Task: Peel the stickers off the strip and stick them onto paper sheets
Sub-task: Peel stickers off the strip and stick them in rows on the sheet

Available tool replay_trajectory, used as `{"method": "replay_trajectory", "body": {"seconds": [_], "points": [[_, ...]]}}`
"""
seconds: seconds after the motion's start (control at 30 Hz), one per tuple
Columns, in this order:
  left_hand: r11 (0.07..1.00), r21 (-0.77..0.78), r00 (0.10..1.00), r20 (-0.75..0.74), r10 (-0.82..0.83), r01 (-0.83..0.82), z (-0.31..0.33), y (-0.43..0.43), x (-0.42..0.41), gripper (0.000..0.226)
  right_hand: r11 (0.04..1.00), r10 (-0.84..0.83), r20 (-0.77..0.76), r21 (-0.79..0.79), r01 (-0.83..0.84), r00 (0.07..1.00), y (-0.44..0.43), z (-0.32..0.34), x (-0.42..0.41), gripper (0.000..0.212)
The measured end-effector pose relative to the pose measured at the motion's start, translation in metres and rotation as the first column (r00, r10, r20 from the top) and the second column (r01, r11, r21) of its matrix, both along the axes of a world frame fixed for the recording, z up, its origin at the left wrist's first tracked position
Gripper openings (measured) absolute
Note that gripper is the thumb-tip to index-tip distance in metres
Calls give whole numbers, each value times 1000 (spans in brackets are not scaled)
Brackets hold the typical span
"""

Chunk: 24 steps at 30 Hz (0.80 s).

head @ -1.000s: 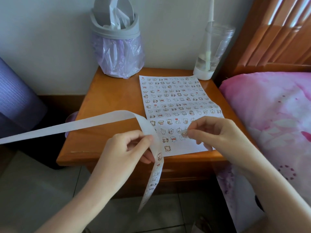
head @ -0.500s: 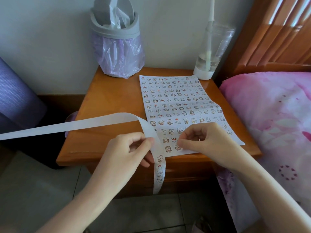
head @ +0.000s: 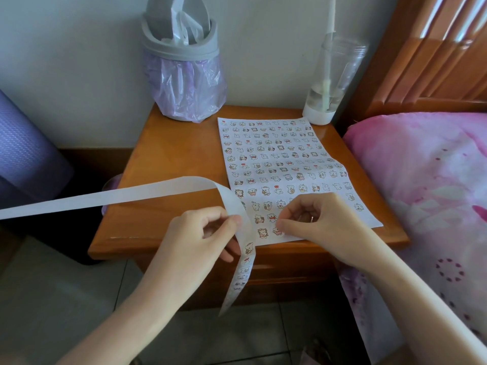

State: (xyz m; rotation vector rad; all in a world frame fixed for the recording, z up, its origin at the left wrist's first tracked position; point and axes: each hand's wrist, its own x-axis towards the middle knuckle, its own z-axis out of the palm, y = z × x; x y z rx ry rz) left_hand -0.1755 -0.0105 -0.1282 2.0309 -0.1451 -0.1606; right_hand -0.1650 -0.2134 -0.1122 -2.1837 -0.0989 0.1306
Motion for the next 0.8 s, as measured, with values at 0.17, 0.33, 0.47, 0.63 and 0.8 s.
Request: {"method": "replay_trajectory", "body": {"seconds": [0.17, 0.33, 0.47, 0.63, 0.8], "points": [[1000, 5, 1000, 2, -8, 8, 0, 0, 1, 21, 999, -7, 27, -36, 8, 1000, 1, -1, 0, 6], [1000, 23, 1000, 10, -8, 8, 0, 0, 1, 22, 998, -17, 45, -52, 19, 999, 0, -6, -1, 9], [999, 41, 1000, 25, -4, 3, 0, 0, 0, 21, 997, -35, 40, -61, 38, 999, 3, -9, -3, 20], [997, 73, 1000, 31, 0, -2, -1, 0, 1, 19, 991, -38, 29, -128, 42, 999, 3, -9, 0, 32], [996, 84, 999, 34, 4, -7, -1, 0, 2, 16, 993, -34, 47, -114, 39, 998, 0, -12, 1, 17]]}}
